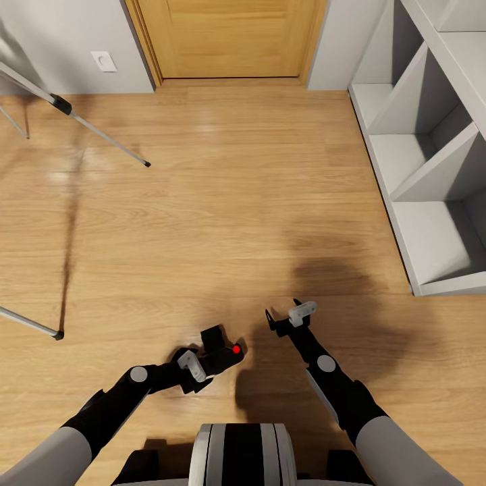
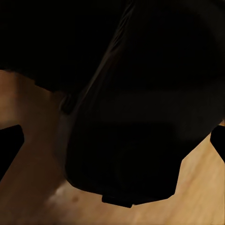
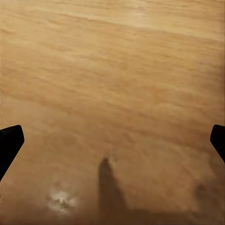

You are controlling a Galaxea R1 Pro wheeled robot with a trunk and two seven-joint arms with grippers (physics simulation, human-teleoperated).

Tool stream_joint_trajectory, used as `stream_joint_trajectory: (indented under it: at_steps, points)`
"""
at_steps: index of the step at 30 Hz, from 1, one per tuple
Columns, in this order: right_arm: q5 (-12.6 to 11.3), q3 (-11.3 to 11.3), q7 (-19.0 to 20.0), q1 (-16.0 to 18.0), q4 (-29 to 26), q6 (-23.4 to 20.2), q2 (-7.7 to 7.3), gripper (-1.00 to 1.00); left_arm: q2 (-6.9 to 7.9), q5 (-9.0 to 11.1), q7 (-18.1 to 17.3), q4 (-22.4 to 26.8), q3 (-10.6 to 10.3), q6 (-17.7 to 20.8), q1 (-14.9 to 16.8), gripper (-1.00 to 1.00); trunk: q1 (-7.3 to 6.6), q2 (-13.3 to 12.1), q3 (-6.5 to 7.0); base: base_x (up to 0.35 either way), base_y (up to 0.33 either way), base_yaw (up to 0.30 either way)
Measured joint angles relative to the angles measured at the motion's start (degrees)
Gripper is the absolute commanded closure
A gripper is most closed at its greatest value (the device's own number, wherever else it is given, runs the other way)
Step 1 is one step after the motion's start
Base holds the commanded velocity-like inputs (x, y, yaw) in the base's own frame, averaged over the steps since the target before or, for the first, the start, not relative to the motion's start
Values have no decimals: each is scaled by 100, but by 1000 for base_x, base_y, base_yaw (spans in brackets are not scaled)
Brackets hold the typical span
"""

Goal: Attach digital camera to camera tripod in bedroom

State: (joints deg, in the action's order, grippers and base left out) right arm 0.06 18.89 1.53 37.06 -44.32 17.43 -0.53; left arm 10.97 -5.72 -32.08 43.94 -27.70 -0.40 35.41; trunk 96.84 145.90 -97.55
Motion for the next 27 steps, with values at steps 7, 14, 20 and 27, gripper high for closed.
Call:
stream_joint_trajectory:
  at_steps: [7,14,20,27]
  points:
    - [-1,0,0,0,0,0,-2,-100,-37,0,4,0,0,6,0,-100,0,0,0,0,0,0]
    - [1,0,0,0,0,0,-1,-100,-94,-1,21,-8,0,21,0,-100,0,0,0,0,0,0]
    - [1,0,0,0,0,0,-1,-100,-135,-1,119,-16,0,38,0,-100,0,0,0,0,0,0]
    - [-5,0,0,0,0,0,-4,-100,-156,-2,128,-24,-2,52,0,-100,0,0,0,0,0,0]
